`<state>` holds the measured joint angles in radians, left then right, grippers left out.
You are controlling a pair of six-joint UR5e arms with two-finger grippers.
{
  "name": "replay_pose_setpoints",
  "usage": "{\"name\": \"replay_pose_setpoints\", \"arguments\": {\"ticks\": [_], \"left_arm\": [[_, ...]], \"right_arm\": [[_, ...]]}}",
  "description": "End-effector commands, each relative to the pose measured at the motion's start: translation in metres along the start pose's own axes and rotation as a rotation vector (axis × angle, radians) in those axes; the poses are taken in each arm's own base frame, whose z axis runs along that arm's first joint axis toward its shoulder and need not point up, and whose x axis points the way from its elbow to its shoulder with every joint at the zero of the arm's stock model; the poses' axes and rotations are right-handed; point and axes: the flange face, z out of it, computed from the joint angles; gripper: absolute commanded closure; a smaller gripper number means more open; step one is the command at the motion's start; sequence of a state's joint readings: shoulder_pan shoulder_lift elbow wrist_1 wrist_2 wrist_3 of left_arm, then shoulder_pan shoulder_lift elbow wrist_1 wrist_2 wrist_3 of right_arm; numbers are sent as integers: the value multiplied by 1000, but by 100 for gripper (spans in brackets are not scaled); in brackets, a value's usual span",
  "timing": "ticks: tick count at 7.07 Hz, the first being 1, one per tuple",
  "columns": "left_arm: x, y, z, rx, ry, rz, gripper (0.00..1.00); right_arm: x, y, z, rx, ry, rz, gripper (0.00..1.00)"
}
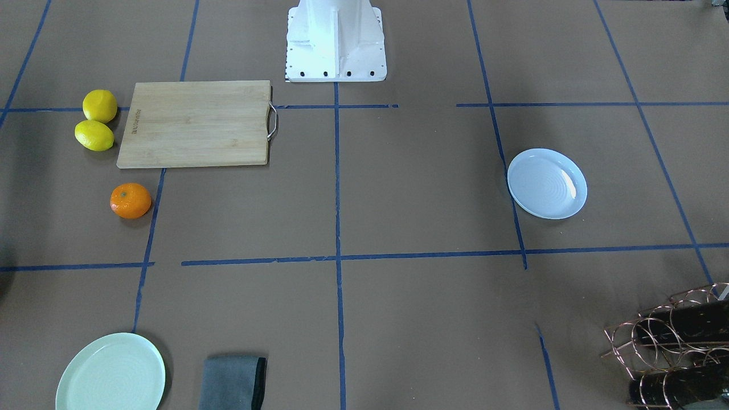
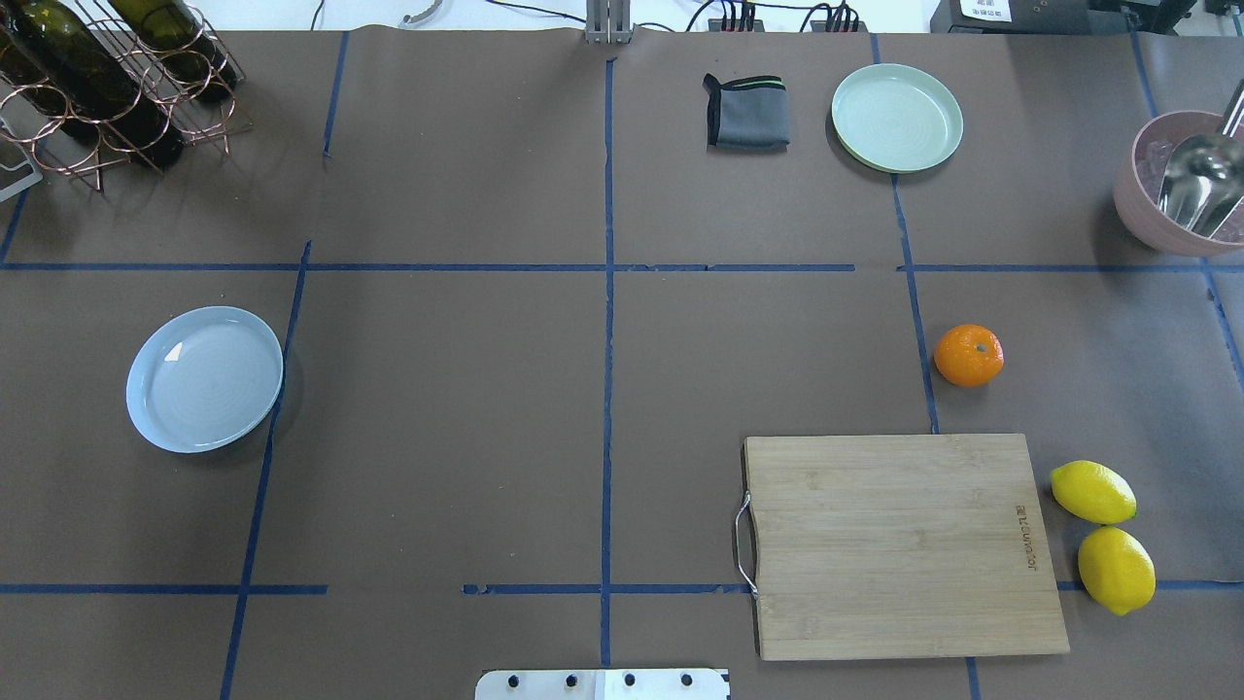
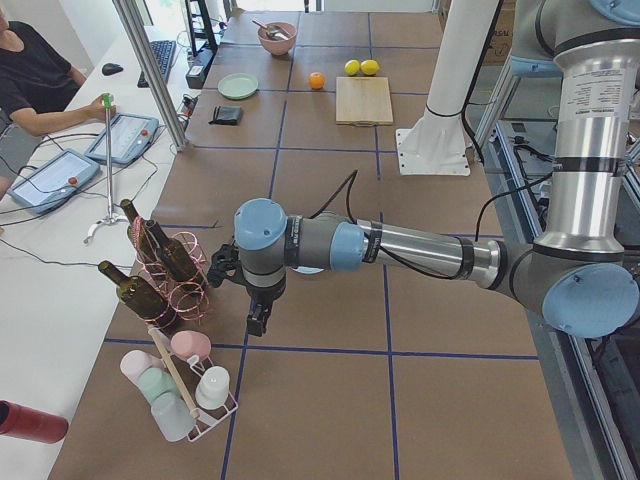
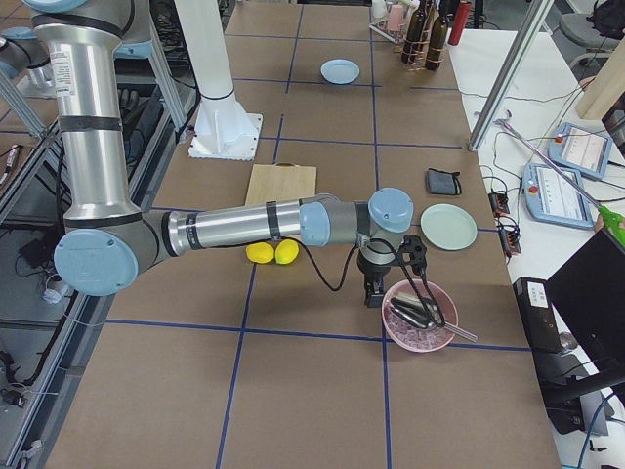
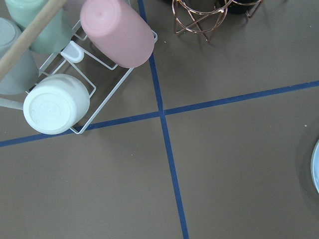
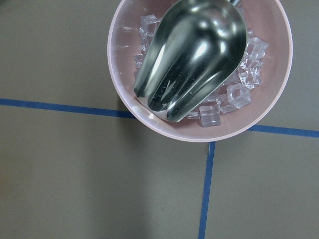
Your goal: Pick orange to plate
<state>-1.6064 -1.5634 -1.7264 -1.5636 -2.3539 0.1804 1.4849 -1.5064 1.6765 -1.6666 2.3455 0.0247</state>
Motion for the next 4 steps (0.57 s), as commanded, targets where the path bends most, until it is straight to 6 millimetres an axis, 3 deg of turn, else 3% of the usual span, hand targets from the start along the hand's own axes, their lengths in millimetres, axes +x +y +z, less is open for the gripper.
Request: {"name": "replay_pose_setpoints", "arguments": {"ticks": [1, 2, 3, 4], "left_arm": [[22, 3, 13, 90, 88, 132, 0], [55, -7, 35, 85, 152, 164, 0], [119, -16, 85, -3, 198, 124, 0], [156, -18, 114, -18, 157, -39, 0]], "right_arm": [[0, 3, 1, 1, 0, 6, 0], [0, 5, 0, 2, -3, 6, 0], [0, 5, 2, 4, -6, -1, 0], [-4, 5, 3, 11, -7, -17, 0]]}}
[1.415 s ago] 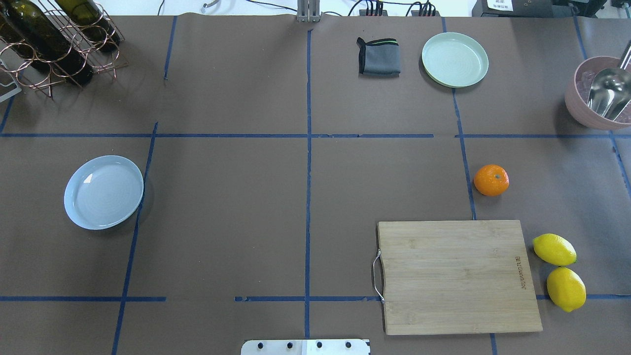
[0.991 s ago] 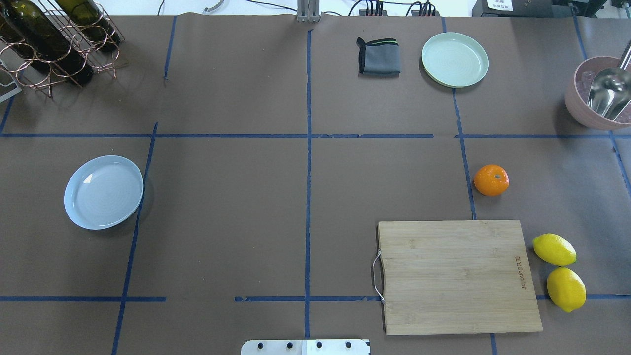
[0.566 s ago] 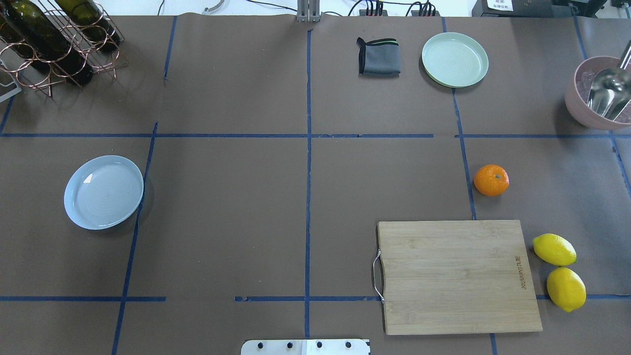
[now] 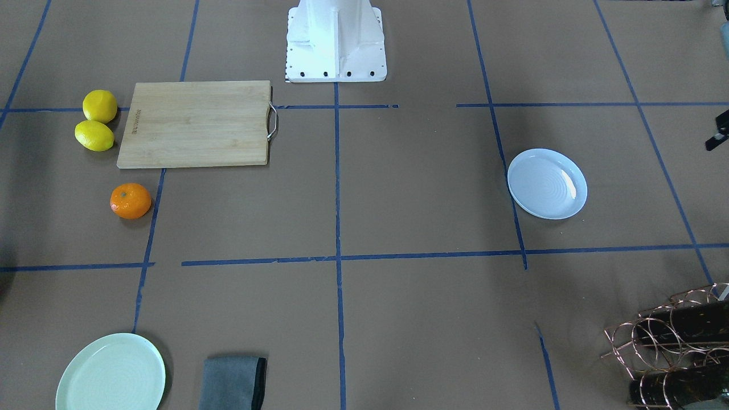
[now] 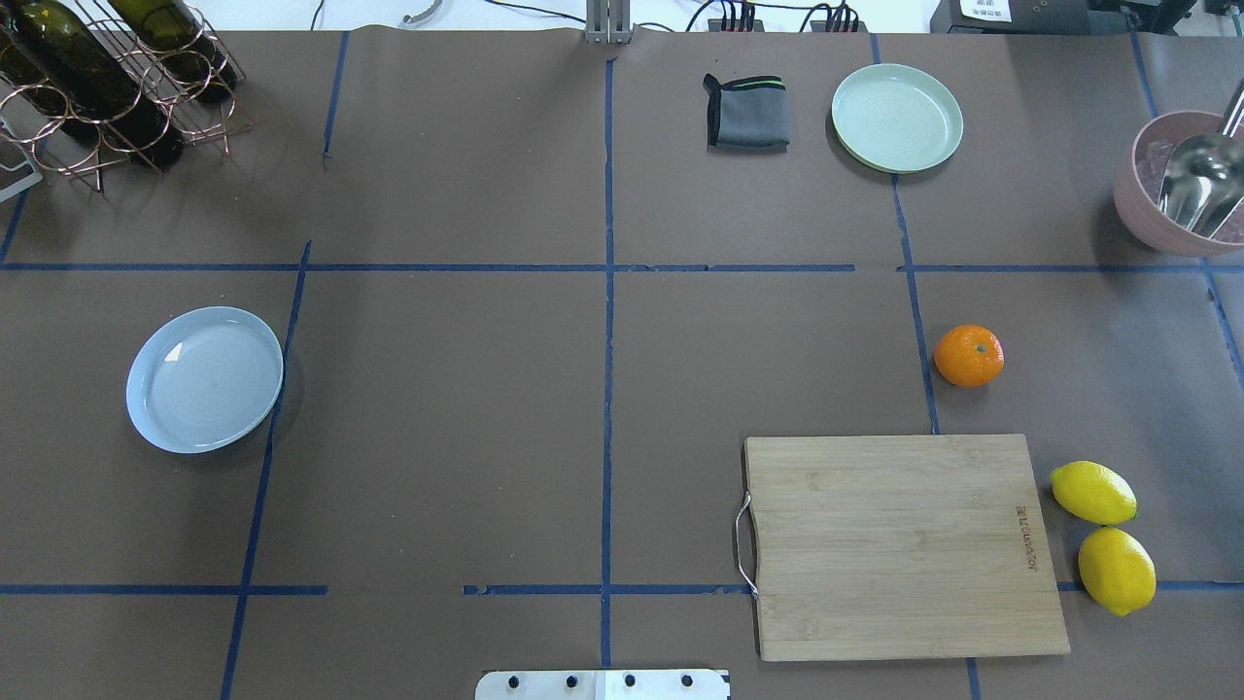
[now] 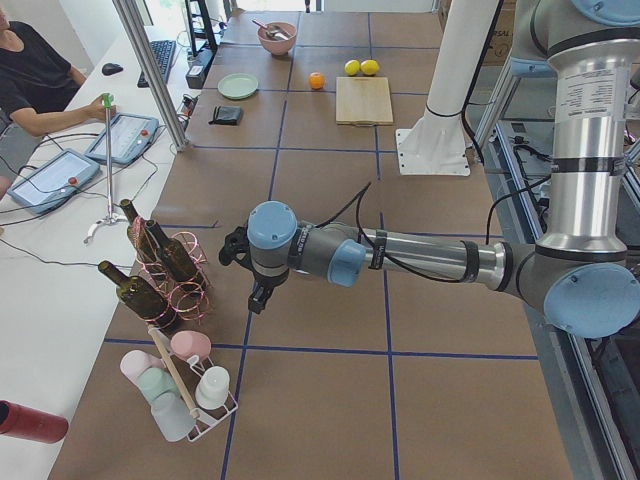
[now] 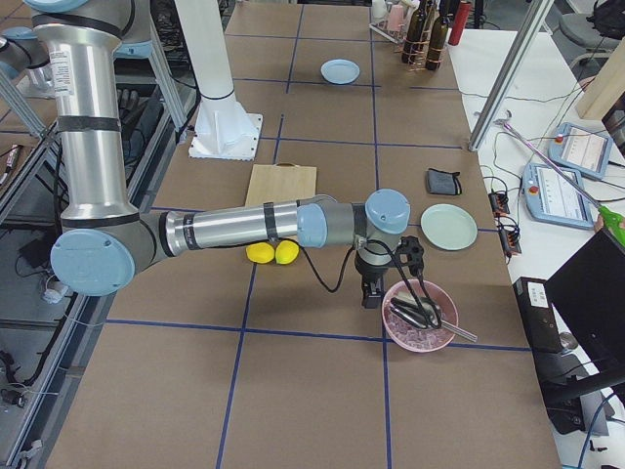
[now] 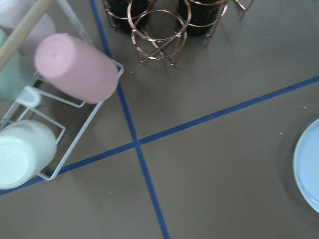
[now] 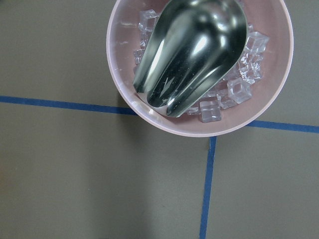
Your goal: Pick orange to plate
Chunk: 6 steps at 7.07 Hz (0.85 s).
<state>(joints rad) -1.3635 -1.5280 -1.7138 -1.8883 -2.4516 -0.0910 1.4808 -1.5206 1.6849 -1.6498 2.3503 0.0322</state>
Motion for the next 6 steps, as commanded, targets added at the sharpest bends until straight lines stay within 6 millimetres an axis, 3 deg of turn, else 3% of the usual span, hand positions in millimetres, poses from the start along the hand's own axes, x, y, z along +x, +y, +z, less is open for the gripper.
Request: {"name": "replay_pose_setpoints", "arguments": {"ticks": [1, 2, 3, 5, 6], "left_arm": [[93, -2, 106, -42, -6, -202, 1], [119, 8, 145, -41, -21, -263, 6], [122, 19, 171, -75, -35, -272, 14], [120, 20, 177, -66, -64, -268, 16], [120, 22, 181, -75, -66, -271, 27]], "right_arm": [[-8, -2, 7, 9, -4, -39, 0], [-10, 2, 16, 12, -6, -61, 0], [-13, 2, 18, 11, -9, -68, 0], [-15, 2, 20, 5, -32, -69, 0], [-15, 4, 22, 1, -37, -66, 0]]}}
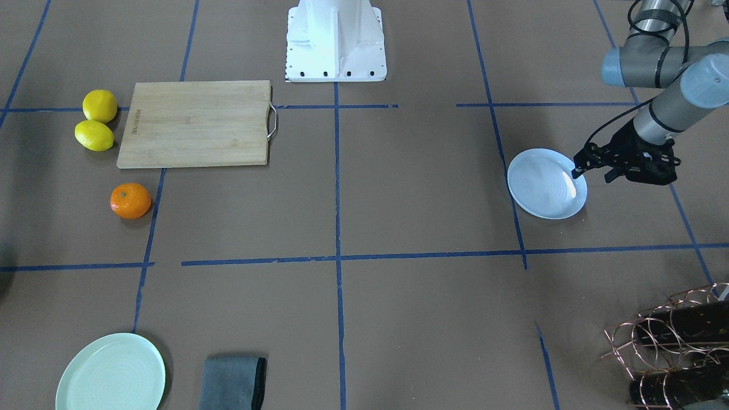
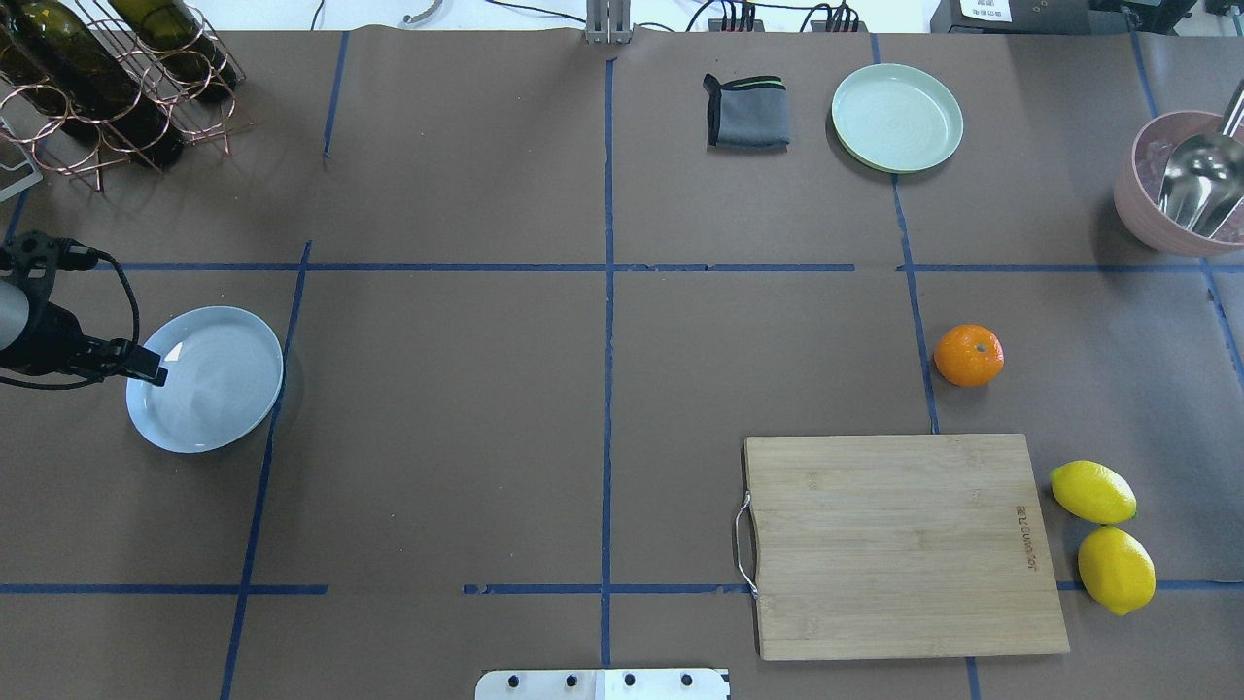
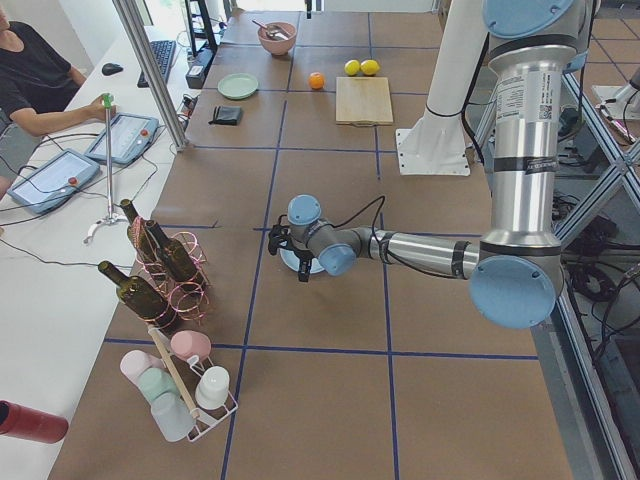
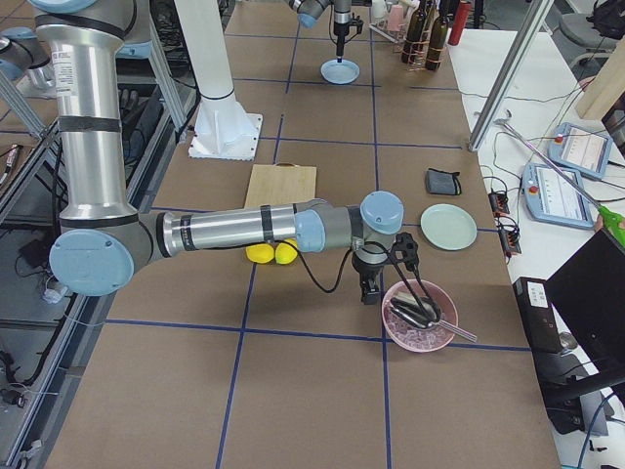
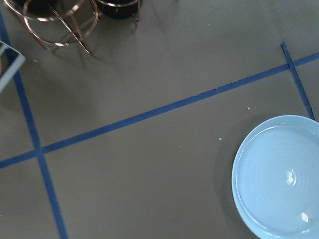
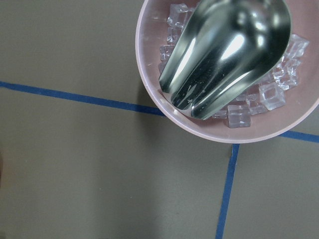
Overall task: Pick orange to plate
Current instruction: 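Lower the left gripper and grasp the rim of the light blue plate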
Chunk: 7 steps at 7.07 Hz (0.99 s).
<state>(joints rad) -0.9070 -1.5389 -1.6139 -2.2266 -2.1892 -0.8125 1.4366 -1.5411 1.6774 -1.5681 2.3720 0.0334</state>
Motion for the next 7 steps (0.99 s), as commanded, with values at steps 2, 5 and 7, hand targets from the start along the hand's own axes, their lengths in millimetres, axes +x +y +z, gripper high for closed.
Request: {"name": "replay_pose_setpoints", "arguments": {"ticks": [2, 5, 7], "left_arm": [[3, -1, 10, -7, -9, -4, 45], [3, -1, 13, -15, -8, -5, 79], [24, -2, -4, -6, 41, 24, 100]], "right_arm": [[1, 3, 3, -6, -7, 1, 0], [1, 4, 3, -7, -9, 2, 0], [1, 4, 3, -7, -9, 2, 0]]}}
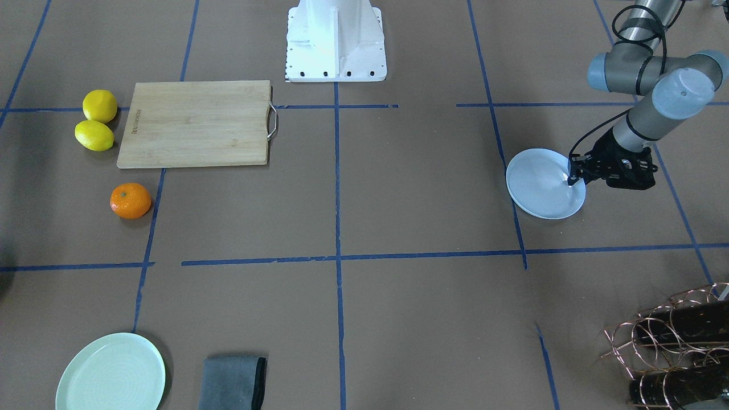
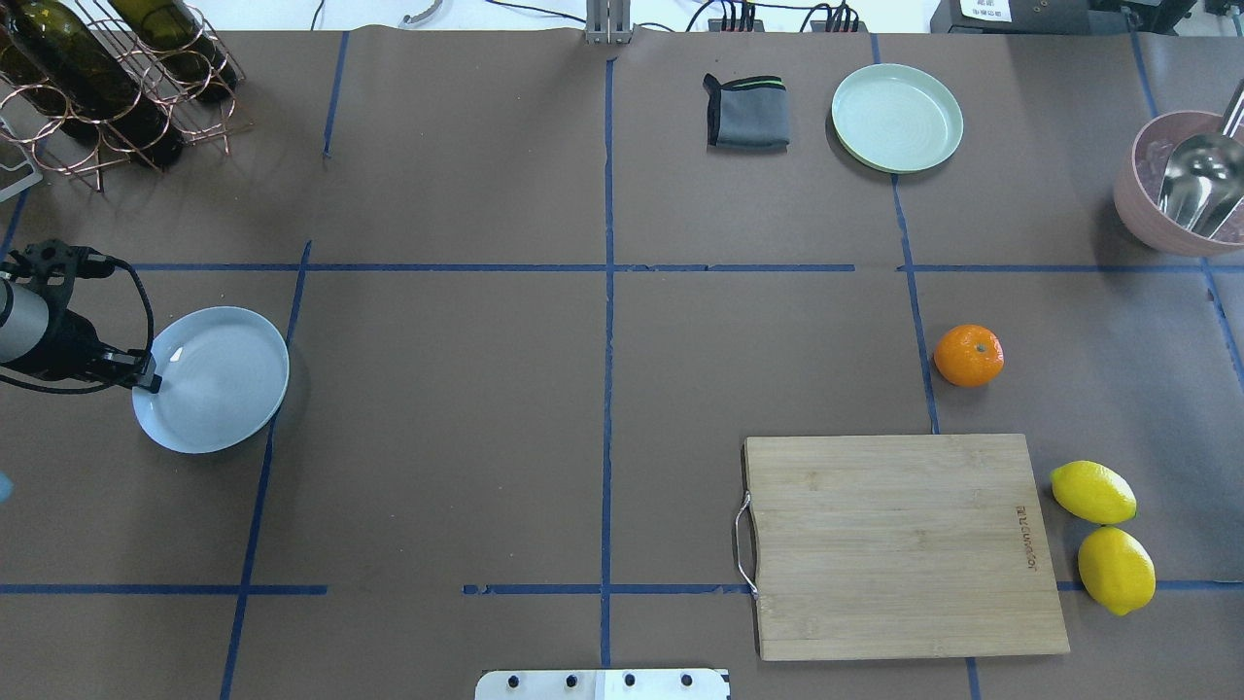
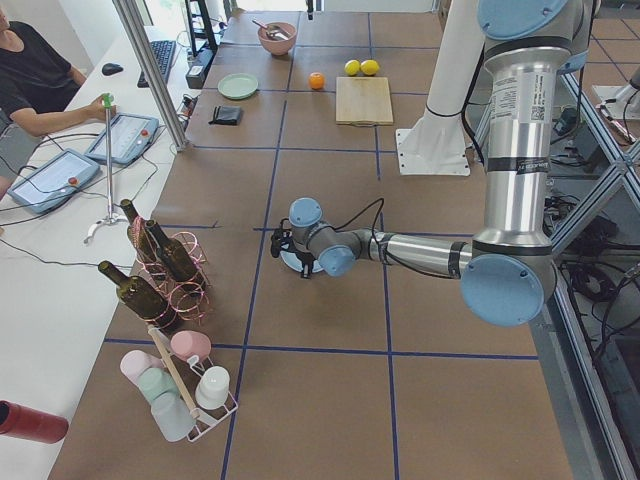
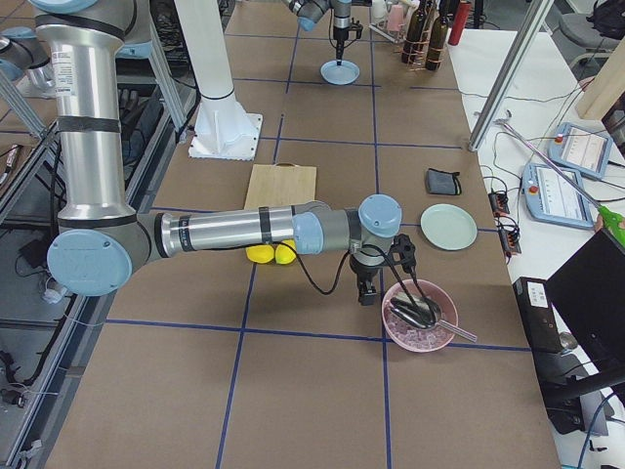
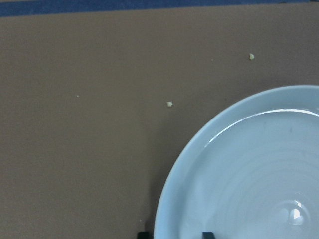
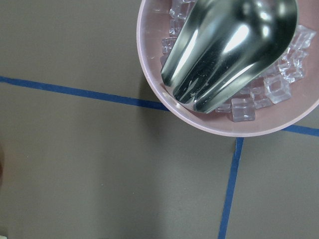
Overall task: Pick orange to plate
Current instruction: 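Lower the left gripper and grasp the rim of the light blue plate, then slide the light blue plate with the left gripper toward the table center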
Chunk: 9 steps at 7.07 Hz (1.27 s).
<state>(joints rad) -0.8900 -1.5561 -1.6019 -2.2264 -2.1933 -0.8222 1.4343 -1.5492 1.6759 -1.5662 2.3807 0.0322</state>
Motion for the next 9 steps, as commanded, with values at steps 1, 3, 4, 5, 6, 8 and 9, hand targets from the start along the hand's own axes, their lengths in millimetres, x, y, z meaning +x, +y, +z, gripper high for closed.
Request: {"name": "replay_pose_setpoints", "arguments": {"ticks": [1, 3, 4, 5, 6, 8, 9], "left_arm": [[45, -2, -26, -44, 134, 37, 100], [151, -60, -61, 0, 260, -135, 100], [225, -79, -77, -7, 333, -221, 100], [307, -64, -66, -68, 386, -216, 100], [362, -58, -39, -40, 375, -248, 100], [396, -50, 12, -2, 317, -261, 100], [394, -49, 21, -9, 302, -269, 100]], "right_arm": [[-1, 0, 0, 0, -3, 0, 0], [-5, -1, -2, 4, -22, -5, 0], [-7, -1, -2, 2, -50, -4, 0], [-8, -1, -2, 2, -58, -4, 0], [-9, -2, -2, 4, -57, -8, 0], [-9, -2, -2, 4, -57, -7, 0], [-9, -2, -2, 4, -59, -8, 0]]}}
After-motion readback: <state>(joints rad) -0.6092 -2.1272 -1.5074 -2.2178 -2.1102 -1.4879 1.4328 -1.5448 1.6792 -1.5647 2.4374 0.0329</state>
